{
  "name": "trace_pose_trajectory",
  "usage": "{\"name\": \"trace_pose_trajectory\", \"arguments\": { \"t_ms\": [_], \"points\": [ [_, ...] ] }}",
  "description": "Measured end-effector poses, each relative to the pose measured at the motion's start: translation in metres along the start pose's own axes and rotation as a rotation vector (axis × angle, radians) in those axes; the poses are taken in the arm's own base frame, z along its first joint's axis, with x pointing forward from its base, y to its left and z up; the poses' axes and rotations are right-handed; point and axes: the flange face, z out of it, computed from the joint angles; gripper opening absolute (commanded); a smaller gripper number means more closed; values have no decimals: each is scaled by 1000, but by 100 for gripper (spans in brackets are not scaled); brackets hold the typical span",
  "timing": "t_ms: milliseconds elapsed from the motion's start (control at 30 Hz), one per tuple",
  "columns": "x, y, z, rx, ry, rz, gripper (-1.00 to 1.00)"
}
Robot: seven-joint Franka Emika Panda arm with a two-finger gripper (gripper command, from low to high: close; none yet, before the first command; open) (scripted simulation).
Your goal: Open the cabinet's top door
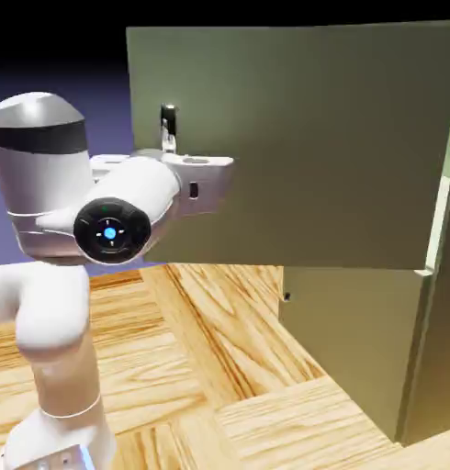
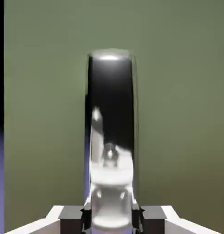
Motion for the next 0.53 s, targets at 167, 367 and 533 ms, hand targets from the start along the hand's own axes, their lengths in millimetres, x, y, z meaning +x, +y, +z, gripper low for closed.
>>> {"name": "trace_pose_trajectory", "arguments": {
  "t_ms": [167,367,533],
  "points": [
    [15,15,-50,88,-88,0,-100],
    [36,36,-101,182,-182,0,-100],
    [55,54,-136,253,-252,0,-100]
  ]
}}
